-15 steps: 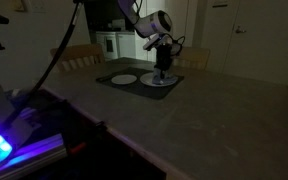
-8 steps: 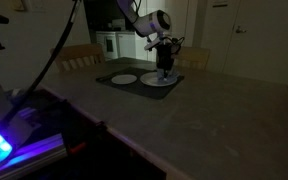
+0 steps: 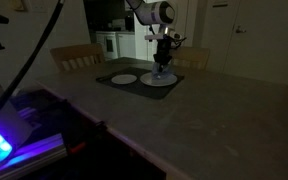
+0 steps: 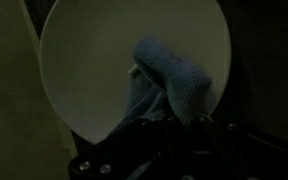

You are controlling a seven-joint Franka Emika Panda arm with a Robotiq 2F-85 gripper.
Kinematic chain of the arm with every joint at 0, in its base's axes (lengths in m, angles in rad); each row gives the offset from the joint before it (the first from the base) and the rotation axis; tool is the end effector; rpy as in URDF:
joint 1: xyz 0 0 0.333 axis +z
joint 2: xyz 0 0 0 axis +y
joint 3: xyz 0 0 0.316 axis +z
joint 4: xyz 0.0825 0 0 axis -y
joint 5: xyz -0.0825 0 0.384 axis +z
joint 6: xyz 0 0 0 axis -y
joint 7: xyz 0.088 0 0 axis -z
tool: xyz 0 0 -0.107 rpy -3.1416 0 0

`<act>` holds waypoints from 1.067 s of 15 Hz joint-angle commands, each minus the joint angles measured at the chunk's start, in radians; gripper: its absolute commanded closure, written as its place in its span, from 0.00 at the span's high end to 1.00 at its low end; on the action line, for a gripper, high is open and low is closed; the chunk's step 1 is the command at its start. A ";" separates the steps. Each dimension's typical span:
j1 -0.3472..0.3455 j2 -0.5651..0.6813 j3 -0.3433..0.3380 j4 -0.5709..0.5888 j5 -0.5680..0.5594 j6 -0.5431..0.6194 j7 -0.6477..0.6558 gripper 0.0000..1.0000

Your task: Use the blue towel to wipe the plate on the right

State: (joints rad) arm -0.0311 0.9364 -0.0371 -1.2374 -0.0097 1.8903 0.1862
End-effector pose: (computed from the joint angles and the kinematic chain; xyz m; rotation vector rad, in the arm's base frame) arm 0.7198 -0.0436 0.1770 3.0326 -0.3644 -0.4306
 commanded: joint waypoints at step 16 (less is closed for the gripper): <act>-0.059 -0.081 -0.019 -0.164 0.034 -0.317 -0.219 0.02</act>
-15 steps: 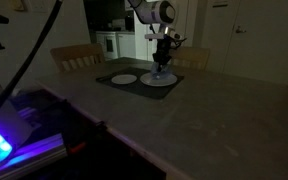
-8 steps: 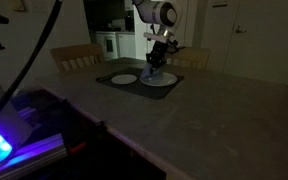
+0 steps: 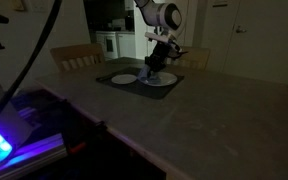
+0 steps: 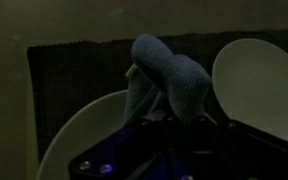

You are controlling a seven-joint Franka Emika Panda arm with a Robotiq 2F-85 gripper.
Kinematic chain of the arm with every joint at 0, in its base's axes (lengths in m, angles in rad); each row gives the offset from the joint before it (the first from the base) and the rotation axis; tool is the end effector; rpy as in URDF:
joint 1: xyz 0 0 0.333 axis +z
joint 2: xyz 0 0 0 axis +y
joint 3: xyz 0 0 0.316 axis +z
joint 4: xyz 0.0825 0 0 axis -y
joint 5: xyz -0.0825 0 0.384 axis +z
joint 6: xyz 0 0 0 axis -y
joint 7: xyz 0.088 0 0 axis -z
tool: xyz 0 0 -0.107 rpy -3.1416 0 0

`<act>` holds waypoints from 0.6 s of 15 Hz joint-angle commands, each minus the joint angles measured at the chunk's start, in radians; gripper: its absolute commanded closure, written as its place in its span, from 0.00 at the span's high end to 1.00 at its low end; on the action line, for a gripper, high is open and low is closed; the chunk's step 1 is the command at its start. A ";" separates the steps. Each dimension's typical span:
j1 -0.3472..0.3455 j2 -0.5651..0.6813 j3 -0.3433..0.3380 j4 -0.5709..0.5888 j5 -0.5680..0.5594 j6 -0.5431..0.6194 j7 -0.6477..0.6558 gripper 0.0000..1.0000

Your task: Use the blue towel to wipe the plate on the right

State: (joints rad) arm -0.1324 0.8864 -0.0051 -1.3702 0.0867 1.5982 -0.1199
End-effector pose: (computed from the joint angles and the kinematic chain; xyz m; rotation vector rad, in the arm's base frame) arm 0.6460 -0.0797 0.1513 -2.8282 0.0694 0.9435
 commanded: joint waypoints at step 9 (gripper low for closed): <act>0.139 -0.072 -0.117 -0.124 -0.263 0.324 0.338 0.02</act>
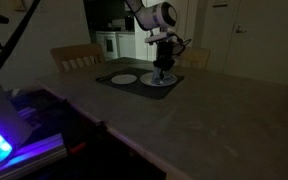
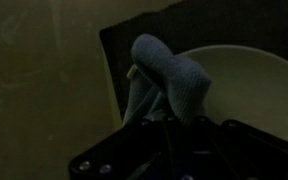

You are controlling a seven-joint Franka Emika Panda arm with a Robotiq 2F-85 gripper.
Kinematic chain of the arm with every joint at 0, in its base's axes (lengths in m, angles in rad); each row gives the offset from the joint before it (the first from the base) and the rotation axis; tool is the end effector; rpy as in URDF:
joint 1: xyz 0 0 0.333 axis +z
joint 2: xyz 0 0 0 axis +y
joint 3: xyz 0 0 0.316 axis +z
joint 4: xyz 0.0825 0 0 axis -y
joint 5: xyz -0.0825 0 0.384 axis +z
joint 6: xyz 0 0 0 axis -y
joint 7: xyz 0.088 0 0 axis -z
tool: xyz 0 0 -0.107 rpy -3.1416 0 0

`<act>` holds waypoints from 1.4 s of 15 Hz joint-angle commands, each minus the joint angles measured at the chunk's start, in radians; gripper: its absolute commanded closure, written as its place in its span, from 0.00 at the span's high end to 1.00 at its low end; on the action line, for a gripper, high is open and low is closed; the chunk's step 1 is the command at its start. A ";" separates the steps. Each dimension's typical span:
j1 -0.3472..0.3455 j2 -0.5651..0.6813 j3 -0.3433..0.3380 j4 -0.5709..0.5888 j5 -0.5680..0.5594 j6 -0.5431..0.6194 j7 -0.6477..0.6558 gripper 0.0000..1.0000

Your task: Use the blue towel to wipe the plate on the right

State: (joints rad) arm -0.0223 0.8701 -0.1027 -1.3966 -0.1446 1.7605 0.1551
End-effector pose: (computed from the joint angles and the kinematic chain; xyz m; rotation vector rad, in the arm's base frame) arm 0.6635 -0.0856 0.1586 2.8135 -0.2822 -0.7223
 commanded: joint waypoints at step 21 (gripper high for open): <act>-0.177 -0.147 0.170 -0.274 0.349 0.176 -0.417 0.02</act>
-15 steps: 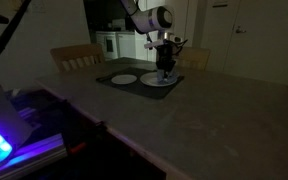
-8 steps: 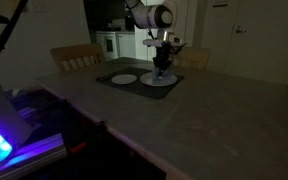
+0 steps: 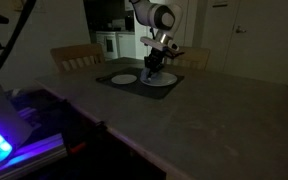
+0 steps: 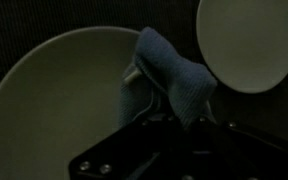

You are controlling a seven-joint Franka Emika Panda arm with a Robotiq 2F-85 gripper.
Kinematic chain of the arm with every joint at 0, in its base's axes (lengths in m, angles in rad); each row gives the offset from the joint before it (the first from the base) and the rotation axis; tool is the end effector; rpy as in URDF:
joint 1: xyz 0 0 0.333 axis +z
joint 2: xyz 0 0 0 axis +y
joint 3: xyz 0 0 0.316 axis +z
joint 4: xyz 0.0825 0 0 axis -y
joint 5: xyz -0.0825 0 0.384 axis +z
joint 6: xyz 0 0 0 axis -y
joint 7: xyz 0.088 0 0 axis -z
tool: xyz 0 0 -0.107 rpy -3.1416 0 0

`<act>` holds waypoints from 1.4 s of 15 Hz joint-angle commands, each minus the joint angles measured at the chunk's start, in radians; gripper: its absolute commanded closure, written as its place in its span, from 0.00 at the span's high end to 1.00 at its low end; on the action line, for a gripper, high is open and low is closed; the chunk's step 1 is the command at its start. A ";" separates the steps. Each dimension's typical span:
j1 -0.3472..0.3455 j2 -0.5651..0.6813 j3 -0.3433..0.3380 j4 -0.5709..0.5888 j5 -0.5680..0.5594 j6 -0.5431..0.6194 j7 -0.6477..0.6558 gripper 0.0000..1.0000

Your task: Use the blue towel to wipe the plate on the right

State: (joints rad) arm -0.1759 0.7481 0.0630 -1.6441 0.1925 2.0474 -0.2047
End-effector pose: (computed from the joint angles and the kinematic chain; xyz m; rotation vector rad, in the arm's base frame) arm 0.6419 -0.0655 0.1551 -2.8565 0.0514 0.4454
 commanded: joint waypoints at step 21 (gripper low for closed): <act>0.239 -0.126 -0.108 0.037 -0.333 -0.070 0.341 0.02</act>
State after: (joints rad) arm 0.0403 0.6348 -0.0630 -1.6174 -0.1042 1.9063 0.1650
